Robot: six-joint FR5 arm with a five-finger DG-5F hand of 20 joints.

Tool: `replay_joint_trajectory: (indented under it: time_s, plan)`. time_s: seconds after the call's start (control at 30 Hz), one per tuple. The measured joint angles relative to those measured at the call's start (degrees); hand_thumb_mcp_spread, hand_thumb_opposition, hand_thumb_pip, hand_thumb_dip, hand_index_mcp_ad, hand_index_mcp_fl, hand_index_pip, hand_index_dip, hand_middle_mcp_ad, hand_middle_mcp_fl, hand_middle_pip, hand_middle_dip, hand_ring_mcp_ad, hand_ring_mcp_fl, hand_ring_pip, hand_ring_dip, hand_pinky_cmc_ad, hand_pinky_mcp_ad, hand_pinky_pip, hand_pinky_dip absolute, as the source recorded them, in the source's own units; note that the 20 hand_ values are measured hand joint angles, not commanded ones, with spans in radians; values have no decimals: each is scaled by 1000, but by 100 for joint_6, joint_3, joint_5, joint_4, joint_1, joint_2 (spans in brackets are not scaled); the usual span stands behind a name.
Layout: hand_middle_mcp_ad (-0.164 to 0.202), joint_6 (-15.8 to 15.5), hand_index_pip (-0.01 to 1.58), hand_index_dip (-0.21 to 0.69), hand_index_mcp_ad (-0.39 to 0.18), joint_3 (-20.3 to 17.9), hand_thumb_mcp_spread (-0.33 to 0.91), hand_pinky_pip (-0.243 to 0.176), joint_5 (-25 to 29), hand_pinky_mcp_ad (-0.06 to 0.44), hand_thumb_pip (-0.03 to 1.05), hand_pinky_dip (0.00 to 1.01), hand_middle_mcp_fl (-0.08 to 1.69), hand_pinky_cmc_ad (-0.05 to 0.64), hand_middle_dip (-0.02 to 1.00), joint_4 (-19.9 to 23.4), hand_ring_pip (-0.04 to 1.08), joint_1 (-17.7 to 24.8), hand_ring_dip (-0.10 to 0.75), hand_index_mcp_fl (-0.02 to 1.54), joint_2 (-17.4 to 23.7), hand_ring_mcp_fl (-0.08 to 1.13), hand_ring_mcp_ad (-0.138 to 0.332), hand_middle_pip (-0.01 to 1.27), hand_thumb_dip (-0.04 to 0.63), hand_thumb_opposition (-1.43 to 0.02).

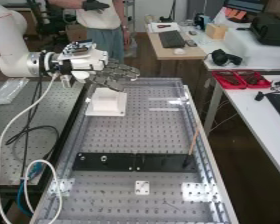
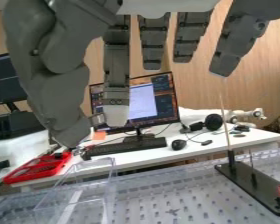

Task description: Grab the bearing and place it in the white container

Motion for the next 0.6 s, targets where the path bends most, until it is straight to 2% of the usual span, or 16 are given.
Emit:
replay_joint_trajectory:
  time_s: [0.2, 0.37, 0.6]
  plan:
    - [66, -35, 1475, 251, -80, -141, 415, -12, 729, 278, 560, 188, 54, 365, 204, 129, 99, 688, 96, 230, 30, 0, 117, 129, 284, -806]
    - [63, -28, 1475, 251, -79, -263, 415, -12, 1482, 278, 560, 188, 54, 365, 204, 435, 99, 1288, 96, 230, -102, 0, 113, 129, 281, -806]
    - [66, 93, 1477, 251, -79, -387, 415, -12, 1820, 278, 560, 188, 54, 365, 204, 735, 99, 1492, 96, 230, -386, 0, 113, 129, 281, -806]
